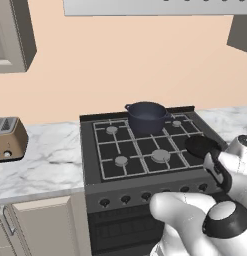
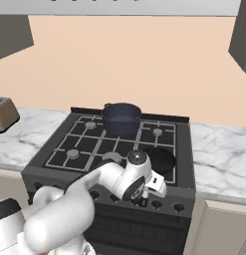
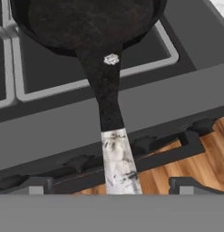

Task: Move the pot and pan from the stove into the sink.

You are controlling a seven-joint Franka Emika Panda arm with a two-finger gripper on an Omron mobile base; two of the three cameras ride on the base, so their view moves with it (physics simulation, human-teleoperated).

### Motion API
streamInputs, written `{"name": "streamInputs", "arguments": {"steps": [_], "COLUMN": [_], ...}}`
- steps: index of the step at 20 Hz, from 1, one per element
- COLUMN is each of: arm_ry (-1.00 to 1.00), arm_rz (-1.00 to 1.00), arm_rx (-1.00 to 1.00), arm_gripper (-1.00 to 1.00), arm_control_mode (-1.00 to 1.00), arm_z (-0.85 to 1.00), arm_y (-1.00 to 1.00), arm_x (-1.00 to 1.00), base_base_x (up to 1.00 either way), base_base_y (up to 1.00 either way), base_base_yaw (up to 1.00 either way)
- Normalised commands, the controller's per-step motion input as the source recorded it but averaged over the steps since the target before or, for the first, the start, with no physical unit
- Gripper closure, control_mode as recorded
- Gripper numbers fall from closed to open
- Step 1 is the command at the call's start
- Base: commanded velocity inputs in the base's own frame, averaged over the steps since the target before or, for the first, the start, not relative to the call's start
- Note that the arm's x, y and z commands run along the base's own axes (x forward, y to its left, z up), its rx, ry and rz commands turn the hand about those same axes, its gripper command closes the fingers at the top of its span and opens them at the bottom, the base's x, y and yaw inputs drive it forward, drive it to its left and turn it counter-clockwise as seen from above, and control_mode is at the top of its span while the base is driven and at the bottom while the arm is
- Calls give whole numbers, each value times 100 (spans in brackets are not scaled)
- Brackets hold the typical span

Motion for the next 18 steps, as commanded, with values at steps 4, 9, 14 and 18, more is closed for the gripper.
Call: {"name": "streamInputs", "arguments": {"steps": [4,9,14,18], "arm_ry": [0,0,0,0], "arm_rz": [0,0,0,0], "arm_rx": [0,1,-2,-1], "arm_gripper": [-100,-100,-100,-100], "arm_control_mode": [-100,-100,-100,-100], "arm_z": [-29,-5,-24,-23], "arm_y": [-29,-5,0,0], "arm_x": [23,4,2,2], "base_base_x": [0,0,0,0], "base_base_y": [0,0,0,0], "base_base_yaw": [0,0,0,0]}}
